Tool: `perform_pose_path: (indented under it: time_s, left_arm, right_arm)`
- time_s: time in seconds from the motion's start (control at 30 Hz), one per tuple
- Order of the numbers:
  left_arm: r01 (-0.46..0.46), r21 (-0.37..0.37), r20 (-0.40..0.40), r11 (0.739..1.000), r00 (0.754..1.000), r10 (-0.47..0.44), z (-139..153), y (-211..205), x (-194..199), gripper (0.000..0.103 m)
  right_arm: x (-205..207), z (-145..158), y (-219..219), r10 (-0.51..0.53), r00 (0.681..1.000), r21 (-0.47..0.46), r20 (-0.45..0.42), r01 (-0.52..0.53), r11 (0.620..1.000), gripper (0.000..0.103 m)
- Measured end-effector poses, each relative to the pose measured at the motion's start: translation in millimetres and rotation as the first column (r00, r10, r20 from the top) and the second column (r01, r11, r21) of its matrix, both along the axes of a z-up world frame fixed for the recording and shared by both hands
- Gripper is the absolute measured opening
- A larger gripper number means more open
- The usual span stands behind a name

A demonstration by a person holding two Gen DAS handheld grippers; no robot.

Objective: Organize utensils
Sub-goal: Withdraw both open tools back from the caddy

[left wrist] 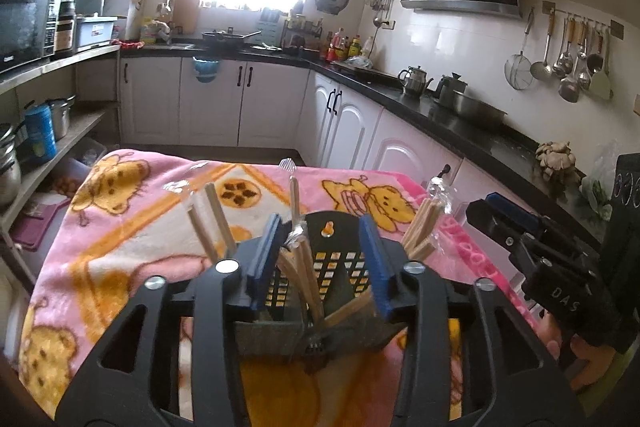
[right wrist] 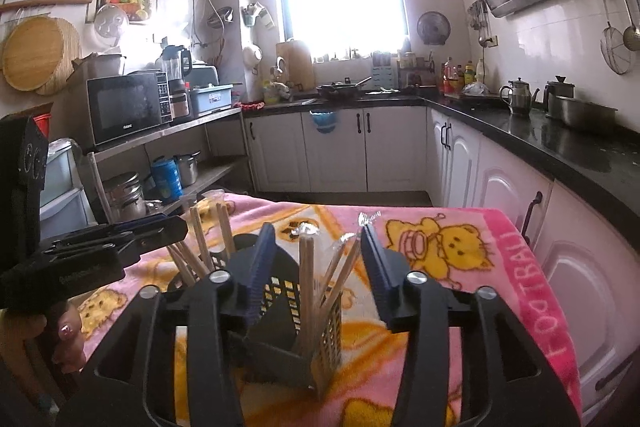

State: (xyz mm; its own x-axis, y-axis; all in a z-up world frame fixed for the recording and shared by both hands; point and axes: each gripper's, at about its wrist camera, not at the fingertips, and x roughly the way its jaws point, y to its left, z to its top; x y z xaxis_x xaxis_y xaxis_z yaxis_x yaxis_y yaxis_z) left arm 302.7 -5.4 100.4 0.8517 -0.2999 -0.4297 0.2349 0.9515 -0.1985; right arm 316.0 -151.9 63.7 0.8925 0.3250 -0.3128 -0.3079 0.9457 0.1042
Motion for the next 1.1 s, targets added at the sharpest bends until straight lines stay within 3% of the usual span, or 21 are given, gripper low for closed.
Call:
perform_pose_path:
  time_s: [0.2,0.33,0.5,0.57,0.8,1.1]
  left_arm:
    - [-0.028,0.004,0.007,1.0,1.0,0.028,1.4,6.9,-16.5,0.047]
    - [-0.043,-0.001,0.028,0.999,0.999,0.043,5.9,12.4,-31.2,0.064]
    - [-0.069,-0.007,0.049,0.998,0.996,0.069,7.9,21.3,-52.0,0.078]
    - [-0.087,0.0,0.056,0.996,0.995,0.087,6.5,23.9,-60.4,0.091]
    - [-0.136,0.036,0.055,0.99,0.989,0.134,-8.1,30.0,-87.2,0.092]
    - [-0.171,0.039,0.028,0.985,0.985,0.17,-39.4,34.6,-118.5,0.092]
  right_arm:
    - [-24.3,1.1,-3.3,-0.013,1.0,-0.011,0.009,0.013,1.0,0.058]
    - [-39.3,2.3,-5.2,-0.014,1.0,-0.003,0.009,0.014,1.0,0.069]
    - [-56.8,2.1,-2.9,-0.018,1.0,-0.003,0.015,0.018,1.0,0.078]
    - [-65.6,0.5,-2.1,-0.016,1.0,-0.001,0.016,0.016,1.0,0.084]
    - [-93.0,-9.1,5.0,-0.013,1.0,-0.009,0.005,0.013,1.0,0.094]
    - [-122.5,-27.8,15.8,-0.017,1.0,-0.032,0.0,0.017,0.999,0.095]
